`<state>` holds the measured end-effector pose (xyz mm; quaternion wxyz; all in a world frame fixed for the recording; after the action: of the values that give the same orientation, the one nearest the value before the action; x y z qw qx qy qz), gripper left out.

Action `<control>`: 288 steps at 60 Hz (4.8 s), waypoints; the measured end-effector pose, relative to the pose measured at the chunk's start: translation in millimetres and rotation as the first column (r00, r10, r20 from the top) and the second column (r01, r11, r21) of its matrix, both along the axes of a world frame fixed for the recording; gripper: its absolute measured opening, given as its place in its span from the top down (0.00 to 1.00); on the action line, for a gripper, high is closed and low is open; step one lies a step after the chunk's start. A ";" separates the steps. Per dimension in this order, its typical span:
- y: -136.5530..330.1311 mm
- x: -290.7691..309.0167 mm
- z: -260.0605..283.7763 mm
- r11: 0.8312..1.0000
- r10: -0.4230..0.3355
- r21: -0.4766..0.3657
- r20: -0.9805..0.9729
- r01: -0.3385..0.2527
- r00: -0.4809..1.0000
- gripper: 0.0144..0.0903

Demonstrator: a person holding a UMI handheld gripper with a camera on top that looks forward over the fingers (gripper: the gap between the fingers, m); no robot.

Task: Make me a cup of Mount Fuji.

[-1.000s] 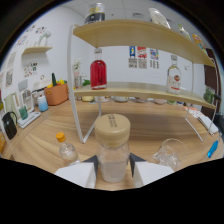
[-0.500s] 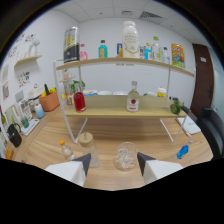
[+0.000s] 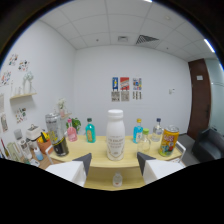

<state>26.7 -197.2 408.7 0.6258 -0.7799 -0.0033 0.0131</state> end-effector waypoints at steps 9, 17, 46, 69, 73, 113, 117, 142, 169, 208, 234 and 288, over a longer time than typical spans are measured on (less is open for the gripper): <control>60.7 1.7 10.9 1.000 -0.001 0.030 0.005 0.001 1.000 0.07; 98.8 7.2 -6.4 1.000 -0.022 0.011 0.004 0.022 1.000 0.23; 82.8 -0.3 17.2 0.995 0.050 0.084 -0.016 -0.049 0.999 0.56; -20.1 43.5 -81.9 0.994 0.107 0.047 -0.090 -0.103 0.990 0.57; -28.5 57.6 -131.5 0.997 0.078 -0.015 -0.110 -0.080 0.991 0.57; -3.6 106.0 -288.7 0.966 0.256 -0.238 0.929 -0.096 0.268 0.57; 0.1 100.3 -285.3 0.961 0.257 -0.242 0.960 -0.132 0.113 0.57; 4.1 97.1 -279.5 0.946 0.264 -0.311 0.902 -0.089 -0.342 0.56; -6.6 74.4 -208.1 0.978 0.185 -0.037 0.600 -0.204 0.778 0.55; -1.6 118.0 -352.6 0.973 0.102 -0.204 -0.036 -0.107 0.994 0.54; -34.6 130.9 -325.5 0.968 0.014 -0.249 0.007 -0.012 1.000 0.08; -147.8 -12.0 -229.6 0.901 -0.041 -0.429 0.054 0.060 0.998 0.06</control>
<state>14.7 -345.0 179.0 0.4382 -0.8986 0.0061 -0.0199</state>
